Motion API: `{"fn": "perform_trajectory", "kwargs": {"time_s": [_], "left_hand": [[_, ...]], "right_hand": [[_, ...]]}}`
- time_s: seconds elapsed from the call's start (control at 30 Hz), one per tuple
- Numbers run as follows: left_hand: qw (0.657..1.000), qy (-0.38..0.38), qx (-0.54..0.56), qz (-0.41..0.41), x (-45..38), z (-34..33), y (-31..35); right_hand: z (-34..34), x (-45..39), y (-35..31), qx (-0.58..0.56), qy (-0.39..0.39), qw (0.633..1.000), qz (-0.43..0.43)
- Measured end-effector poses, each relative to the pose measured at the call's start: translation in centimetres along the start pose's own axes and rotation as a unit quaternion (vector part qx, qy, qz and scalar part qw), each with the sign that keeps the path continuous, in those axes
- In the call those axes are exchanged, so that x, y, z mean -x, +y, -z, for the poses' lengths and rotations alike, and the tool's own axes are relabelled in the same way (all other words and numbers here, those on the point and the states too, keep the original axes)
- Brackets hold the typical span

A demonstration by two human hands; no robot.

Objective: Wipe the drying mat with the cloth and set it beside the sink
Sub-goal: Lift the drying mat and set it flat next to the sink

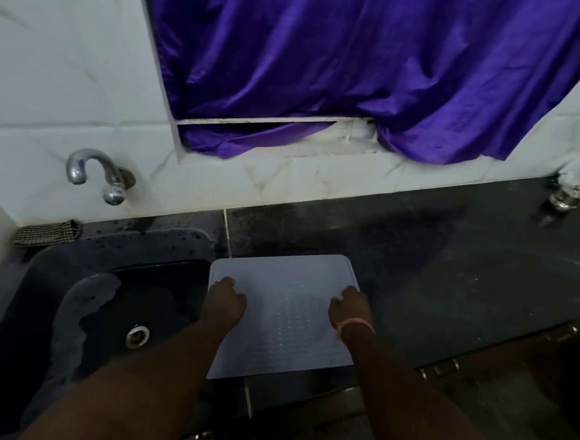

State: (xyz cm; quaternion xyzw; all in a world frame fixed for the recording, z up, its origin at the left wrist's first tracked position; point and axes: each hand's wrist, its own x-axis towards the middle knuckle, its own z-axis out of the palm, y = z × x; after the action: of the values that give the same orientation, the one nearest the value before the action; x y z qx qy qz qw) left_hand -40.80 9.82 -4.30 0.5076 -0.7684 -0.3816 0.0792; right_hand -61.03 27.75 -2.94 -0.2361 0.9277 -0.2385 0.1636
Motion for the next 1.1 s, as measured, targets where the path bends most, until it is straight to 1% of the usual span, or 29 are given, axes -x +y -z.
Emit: {"fn": "perform_trajectory", "kwargs": {"time_s": [0.13,0.2,0.33,0.43,0.47,0.53,0.63,0.7,0.77,0.83,0.9,0.93,1.03,1.1], "left_hand": [[0.994,-0.052,-0.031,0.086,-1.4,-0.4,-1.6],[0.989,-0.065,-0.040,0.126,-1.5,-0.4,-2.2],[0.975,-0.054,0.031,0.213,-2.5,-0.9,-3.4],[0.967,-0.013,0.068,0.247,-2.7,-0.7,-3.4],[0.966,0.008,0.074,0.248,-2.7,-0.5,-3.3],[0.969,0.030,0.083,0.229,-2.9,-0.3,-3.3],[0.973,0.041,0.110,0.200,-2.9,-0.2,-2.0],[0.970,0.056,0.127,0.197,-2.7,-0.1,-1.4],[0.966,0.049,0.140,0.213,-2.4,0.2,-1.3],[0.952,0.022,0.182,0.245,-2.5,0.8,-1.8],[0.943,-0.006,0.223,0.248,-2.4,1.4,-1.3],[0.947,-0.013,0.225,0.228,-2.3,1.7,-0.7],[0.965,-0.001,0.212,0.157,-2.1,2.6,1.3],[0.959,0.000,0.249,0.137,-2.0,3.2,2.4]], "right_hand": [[-0.6,-1.4,2.1,-0.017,-0.054,0.995,-0.080],[-0.8,-1.6,2.9,-0.019,-0.065,0.993,-0.101],[-0.9,-3.2,3.5,-0.012,-0.067,0.990,-0.120],[-1.0,-5.5,3.7,0.015,-0.046,0.989,-0.136],[-0.9,-6.2,3.8,0.011,-0.048,0.988,-0.146],[-0.6,-7.3,3.9,-0.046,-0.072,0.984,-0.154],[-0.1,-8.4,4.2,-0.067,-0.085,0.988,-0.113],[0.1,-9.1,4.3,-0.087,-0.096,0.986,-0.109],[0.6,-10.4,4.0,-0.142,-0.115,0.977,-0.113],[1.3,-11.5,3.6,-0.190,-0.135,0.966,-0.110],[1.6,-12.2,3.6,-0.194,-0.157,0.965,-0.085],[1.9,-12.1,3.3,-0.196,-0.156,0.966,-0.067],[2.9,-11.8,2.0,-0.234,-0.128,0.964,-0.007],[4.1,-11.7,0.8,-0.260,-0.127,0.957,0.031]]}}
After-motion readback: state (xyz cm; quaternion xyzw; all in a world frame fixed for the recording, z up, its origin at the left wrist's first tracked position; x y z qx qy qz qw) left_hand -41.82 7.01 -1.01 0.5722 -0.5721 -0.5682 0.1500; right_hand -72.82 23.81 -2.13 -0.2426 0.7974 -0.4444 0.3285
